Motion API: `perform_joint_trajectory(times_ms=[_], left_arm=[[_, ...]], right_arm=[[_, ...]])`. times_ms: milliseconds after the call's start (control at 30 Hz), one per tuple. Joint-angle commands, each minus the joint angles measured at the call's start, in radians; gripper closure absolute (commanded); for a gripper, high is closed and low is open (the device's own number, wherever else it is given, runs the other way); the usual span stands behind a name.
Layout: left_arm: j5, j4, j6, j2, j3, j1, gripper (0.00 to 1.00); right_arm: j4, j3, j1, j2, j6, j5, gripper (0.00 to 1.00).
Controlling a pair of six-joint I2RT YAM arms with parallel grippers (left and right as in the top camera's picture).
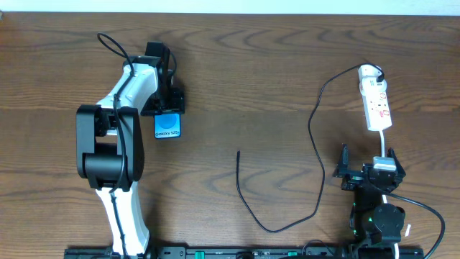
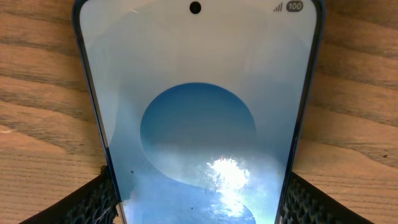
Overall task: Plug charger to phone and switch on socket
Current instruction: 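Close the left gripper on the phone's bottom edge, then lift the phone with the left gripper and turn it rightward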
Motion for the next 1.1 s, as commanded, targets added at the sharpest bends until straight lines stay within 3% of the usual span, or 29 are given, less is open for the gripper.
perform_joint_trajectory(times_ms=[0,1067], left_arm=[[-0.006,-0.009,-0.001,0.009,-0.030,0.003,0.93],[-0.005,-0.045,-0.002,-0.182,-0.002,0.003,0.93]], right_arm=[[-0.002,-0.002,0.005,-0.006,0.012,0.011,0.01],[-0.002,-0.002,0.005,-0.006,0.012,0.011,0.01]])
